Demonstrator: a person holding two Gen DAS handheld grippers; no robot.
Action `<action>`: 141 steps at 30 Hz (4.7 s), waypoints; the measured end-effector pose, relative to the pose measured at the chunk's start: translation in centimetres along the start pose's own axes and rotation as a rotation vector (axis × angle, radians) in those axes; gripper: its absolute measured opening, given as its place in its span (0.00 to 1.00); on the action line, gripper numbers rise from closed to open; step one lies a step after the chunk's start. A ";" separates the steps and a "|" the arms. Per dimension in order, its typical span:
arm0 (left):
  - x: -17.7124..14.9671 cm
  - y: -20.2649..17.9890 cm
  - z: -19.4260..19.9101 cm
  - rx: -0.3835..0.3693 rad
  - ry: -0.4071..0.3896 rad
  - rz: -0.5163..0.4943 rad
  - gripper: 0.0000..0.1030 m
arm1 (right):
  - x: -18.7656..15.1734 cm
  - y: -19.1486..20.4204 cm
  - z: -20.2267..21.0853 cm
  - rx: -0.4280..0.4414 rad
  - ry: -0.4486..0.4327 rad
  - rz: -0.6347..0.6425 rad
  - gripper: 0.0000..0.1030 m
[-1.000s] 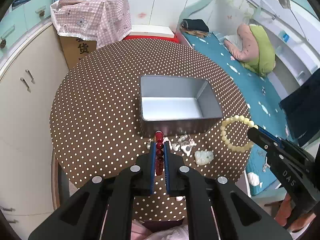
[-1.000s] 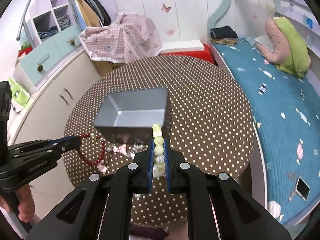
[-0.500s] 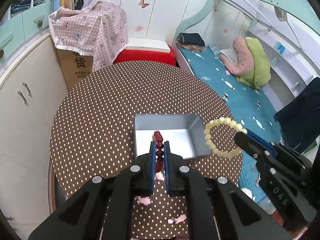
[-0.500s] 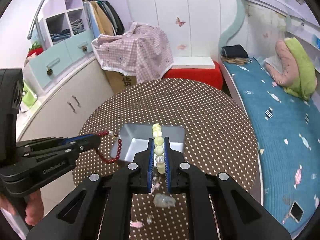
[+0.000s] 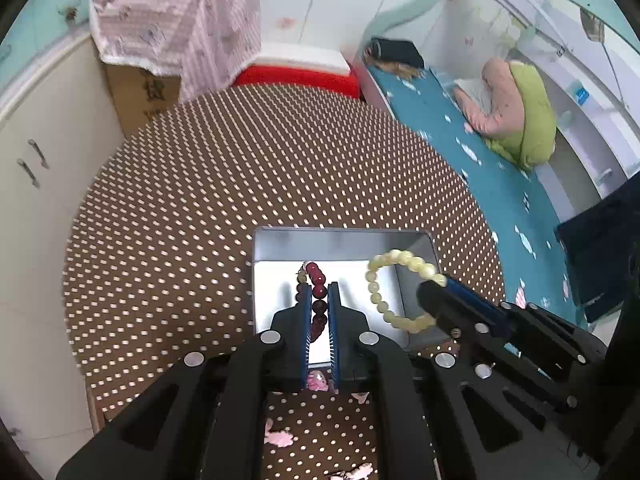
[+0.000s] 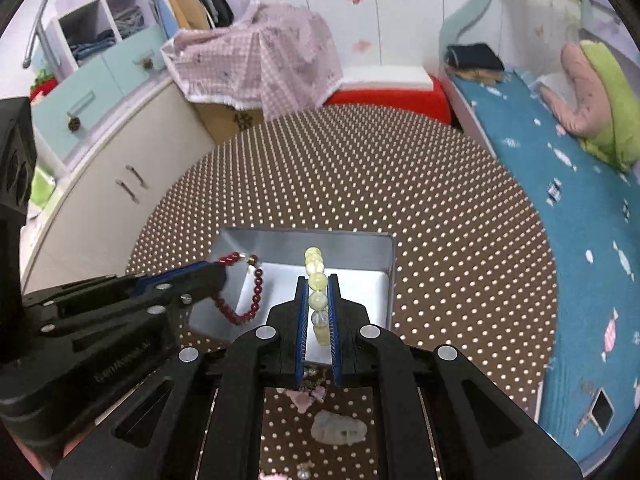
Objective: Organize jewelry
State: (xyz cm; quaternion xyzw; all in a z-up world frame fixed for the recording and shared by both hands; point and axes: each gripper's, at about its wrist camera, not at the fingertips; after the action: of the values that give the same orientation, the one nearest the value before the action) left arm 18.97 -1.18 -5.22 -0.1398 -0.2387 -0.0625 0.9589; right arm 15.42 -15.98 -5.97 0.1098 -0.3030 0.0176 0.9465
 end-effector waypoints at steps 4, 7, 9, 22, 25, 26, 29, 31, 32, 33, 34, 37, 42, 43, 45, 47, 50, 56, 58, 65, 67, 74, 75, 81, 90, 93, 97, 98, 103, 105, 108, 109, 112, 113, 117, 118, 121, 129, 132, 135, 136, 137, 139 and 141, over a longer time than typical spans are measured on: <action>0.3 0.2 -1.8 0.019 0.028 0.002 0.06 | -0.2 -0.5 -1.5 0.001 0.039 -0.016 0.10; 0.4 0.0 -2.3 0.043 0.030 -0.009 0.06 | -0.3 -0.4 -1.5 -0.018 0.029 -0.007 0.12; 0.2 -0.2 -2.2 0.046 0.027 -0.015 0.08 | -0.2 -0.2 -1.2 -0.019 0.022 -0.002 0.12; -0.7 1.1 0.3 0.127 -0.029 0.010 0.53 | 0.0 -2.3 2.5 -0.118 -0.073 -0.052 0.68; -1.0 1.5 0.6 0.128 -0.032 0.009 0.53 | -0.4 -2.7 2.9 -0.133 -0.074 -0.051 0.68; -1.0 1.5 0.7 0.131 -0.031 0.009 0.53 | -0.4 -2.8 3.0 -0.134 -0.073 -0.053 0.68; -1.4 1.9 1.0 0.127 -0.028 0.015 0.53 | -0.8 -3.0 3.5 -0.135 -0.075 -0.058 0.68; -1.8 2.2 1.2 0.127 -0.026 0.017 0.53 | -1.1 -3.2 3.8 -0.141 -0.075 -0.060 0.68; -2.0 2.3 1.3 0.133 -0.026 0.017 0.53 | -1.2 -3.3 3.9 -0.147 -0.075 -0.060 0.68; -2.1 2.4 1.4 0.135 -0.026 0.017 0.53 | -1.4 -3.4 4.1 -0.152 -0.076 -0.061 0.68; -2.4 2.5 1.5 0.137 -0.024 0.018 0.54 | -1.6 -3.6 4.2 -0.154 -0.077 -0.063 0.68; -3.5 2.9 1.8 0.135 -0.019 0.022 0.58 | -2.7 -4.1 4.9 -0.155 -0.076 -0.065 0.68; -5.3 3.6 2.3 0.138 -0.012 0.027 0.60 | -3.9 -4.9 5.5 -0.192 -0.074 -0.067 0.68; -5.5 3.6 2.3 0.139 -0.006 0.029 0.60 | -4.3 -5.1 5.6 -0.191 -0.072 -0.071 0.68; -6.2 3.7 2.3 0.147 0.004 0.033 0.60 | -5.0 -5.4 5.8 -0.183 -0.067 -0.072 0.68; -7.1 3.8 2.4 0.151 0.008 0.033 0.60 | -5.9 -5.5 5.9 -0.195 -0.058 -0.064 0.70; -8.3 4.0 2.4 0.140 0.025 0.037 0.63 | -7.2 -5.4 5.9 -0.238 -0.052 -0.065 0.71; -11.3 4.6 2.5 0.148 0.055 0.044 0.64 | -9.7 -3.5 5.9 -0.170 -0.001 -0.002 0.71; -12.2 4.9 2.5 0.149 0.069 0.056 0.64 | -10.6 -2.6 5.9 -0.138 0.023 0.015 0.71; -14.9 6.3 2.3 0.171 0.111 0.072 0.64 | -13.4 1.1 5.4 0.008 0.098 0.079 0.71; -15.7 6.7 2.3 0.168 0.122 0.080 0.64 | -14.1 2.3 5.1 0.040 0.123 0.104 0.64; -17.0 7.4 2.2 0.163 0.133 0.084 0.64 | -15.6 3.5 2.7 0.067 0.226 0.106 0.45; -17.2 7.4 2.2 0.159 0.135 0.083 0.64 | -15.7 3.4 2.3 0.066 0.235 0.098 0.45; -16.9 6.7 1.4 0.150 0.151 0.066 0.64 | -15.8 3.6 0.9 0.019 0.237 0.105 0.29; -15.8 5.7 0.6 0.140 0.153 0.053 0.64 | -15.1 2.2 0.5 0.004 0.227 0.087 0.10; -15.5 5.5 0.5 0.130 0.154 0.054 0.64 | -14.6 1.6 0.7 0.007 0.227 0.051 0.12; -15.1 5.8 0.4 0.136 0.151 0.066 0.64 | -14.2 1.4 0.7 0.039 0.237 0.029 0.12; -15.1 6.1 0.5 0.139 0.151 0.070 0.64 | -14.1 1.4 0.5 0.042 0.246 0.028 0.12; -15.0 6.8 0.6 0.140 0.153 0.080 0.64 | -13.9 3.0 -0.5 0.052 0.255 0.029 0.12; -15.0 7.0 0.7 0.141 0.150 0.080 0.64 | -13.7 3.3 -0.8 0.059 0.257 0.025 0.15; -15.0 7.2 0.6 0.138 0.152 0.078 0.64 | -13.6 3.7 -1.1 0.089 0.261 0.005 0.33; -15.0 7.3 0.6 0.138 0.152 0.078 0.64 | -13.4 3.8 -1.0 0.083 0.254 0.009 0.40; -15.0 7.3 0.5 0.136 0.149 0.077 0.64 | -13.3 4.2 -1.1 0.020 0.226 0.044 0.51; -15.0 7.3 0.6 0.136 0.148 0.077 0.64 | -13.2 4.3 -1.3 0.031 0.236 0.039 0.51; -15.0 7.2 0.6 0.136 0.147 0.075 0.65 | -13.2 5.2 -1.8 0.016 0.217 0.080 0.39; -14.9 7.2 0.5 0.131 0.147 0.075 0.68 | -13.2 5.5 -1.8 -0.001 0.206 0.098 0.35; -14.8 7.0 0.4 0.131 0.148 0.075 0.69 | -12.8 5.8 -2.4 0.000 0.205 0.106 0.29; -13.7 5.1 -0.3 0.130 0.145 0.050 0.69 | -11.9 3.3 0.4 0.004 0.147 0.072 0.05; -13.1 4.0 -1.0 0.148 0.144 0.023 0.69 | -11.5 2.9 0.2 -0.012 0.153 0.066 0.05; -13.0 3.6 -1.4 0.143 0.146 0.025 0.69 | -11.9 2.0 0.2 0.015 0.178 0.020 0.08; -12.9 3.5 -1.5 0.144 0.147 0.025 0.69 | -12.0 1.6 0.5 0.024 0.183 0.016 0.08; -13.0 3.5 -1.5 0.143 0.147 0.027 0.69 | -12.1 1.6 0.7 0.025 0.187 0.024 0.08; -12.8 3.4 -1.6 0.141 0.148 0.034 0.69 | -12.4 1.8 0.8 0.037 0.189 0.026 0.08; -13.2 4.3 -1.3 0.149 0.145 0.045 0.69 | -13.3 1.5 0.9 0.053 0.224 0.034 0.08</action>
State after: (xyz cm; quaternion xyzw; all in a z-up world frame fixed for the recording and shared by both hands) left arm 8.73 3.19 -13.59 -0.0684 -0.1695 -0.0329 0.9826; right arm 3.91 -14.27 -12.56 0.1269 -0.1967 0.0536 0.9708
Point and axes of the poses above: each gripper's, at about its wrist camera, not at the fingertips, and z roughly against the way its jaws point, y to its left, x to its top, and after that the axes turned 1 degree about -y, right-handed
